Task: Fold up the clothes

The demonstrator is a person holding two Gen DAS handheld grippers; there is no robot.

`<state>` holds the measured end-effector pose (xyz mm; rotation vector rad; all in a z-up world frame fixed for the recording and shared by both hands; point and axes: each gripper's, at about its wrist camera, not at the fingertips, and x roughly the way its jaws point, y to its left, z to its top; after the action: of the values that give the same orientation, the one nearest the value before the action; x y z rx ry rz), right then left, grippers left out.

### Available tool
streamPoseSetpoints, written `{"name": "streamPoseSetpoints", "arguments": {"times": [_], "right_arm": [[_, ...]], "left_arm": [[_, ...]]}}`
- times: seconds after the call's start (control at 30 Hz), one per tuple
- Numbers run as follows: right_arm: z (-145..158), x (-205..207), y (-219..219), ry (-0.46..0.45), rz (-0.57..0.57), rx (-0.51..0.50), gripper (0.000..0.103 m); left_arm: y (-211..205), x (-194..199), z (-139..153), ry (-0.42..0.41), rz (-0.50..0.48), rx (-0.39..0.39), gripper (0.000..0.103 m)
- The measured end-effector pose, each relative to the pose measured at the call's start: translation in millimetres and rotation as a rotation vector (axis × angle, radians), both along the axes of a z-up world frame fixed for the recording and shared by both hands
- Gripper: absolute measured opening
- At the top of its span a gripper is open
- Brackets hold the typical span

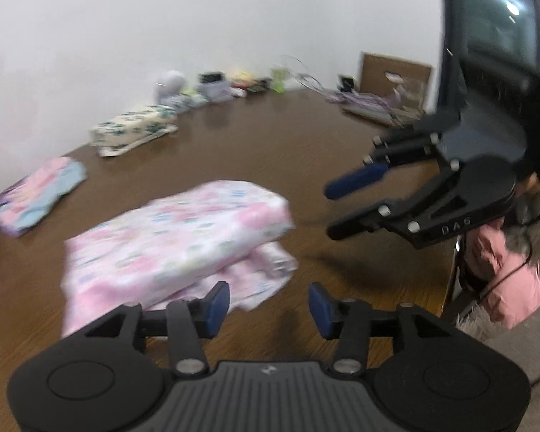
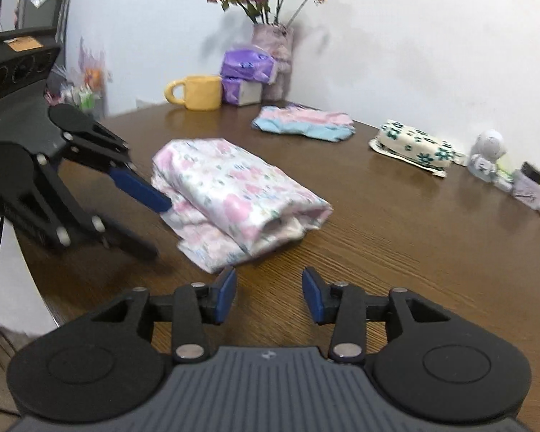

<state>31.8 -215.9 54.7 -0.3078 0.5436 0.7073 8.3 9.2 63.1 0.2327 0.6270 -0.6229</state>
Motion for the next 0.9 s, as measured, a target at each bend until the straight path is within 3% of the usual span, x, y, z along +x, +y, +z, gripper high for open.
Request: {"name": "streamPoseSetpoints", "arguments": {"times": [0.13, 0.2, 0.3, 0.33, 0.37, 0.4, 0.53, 0.63, 0.9], "right_arm": [[-6, 16, 19, -0.002, 0.003, -0.001, 0.044], [-5, 15, 23, -0.016, 0.001, -0.005, 0.044], [-4, 15, 29, -0.019, 0.004, -0.013, 0.040], [-4, 16, 31, -0.010, 0.009, -0.018, 0.028], [-3, 17, 33, -0.002, 0.014, -0.023, 0.013], [-3, 18, 35, 0.007, 0.019, -0.028, 0.010], [17, 23, 28, 0.041, 0.033, 0.053, 0.006], [30, 19, 28, 0.063, 0.087, 0.083, 0.006], [-8, 1, 56, 0.094, 0.163, -0.056, 0.006]], "left_arm": [[38, 11, 9, -0.051, 0.186, 0.004, 0.060], [50, 25, 7, -0.044, 0.208, -0.012, 0.060], [60, 44, 1, 0.019, 0.174, -0.065, 0.059], [63, 50, -2, 0.041, 0.162, -0.083, 0.055], [66, 56, -4, 0.062, 0.150, -0.101, 0.041], [69, 62, -6, 0.096, 0.122, -0.128, 0.032], [87, 76, 0, 0.146, 0.083, -0.223, 0.012], [104, 78, 12, 0.131, 0.068, -0.285, 0.011], [106, 82, -12, 0.187, 0.060, -0.197, 0.011]]}}
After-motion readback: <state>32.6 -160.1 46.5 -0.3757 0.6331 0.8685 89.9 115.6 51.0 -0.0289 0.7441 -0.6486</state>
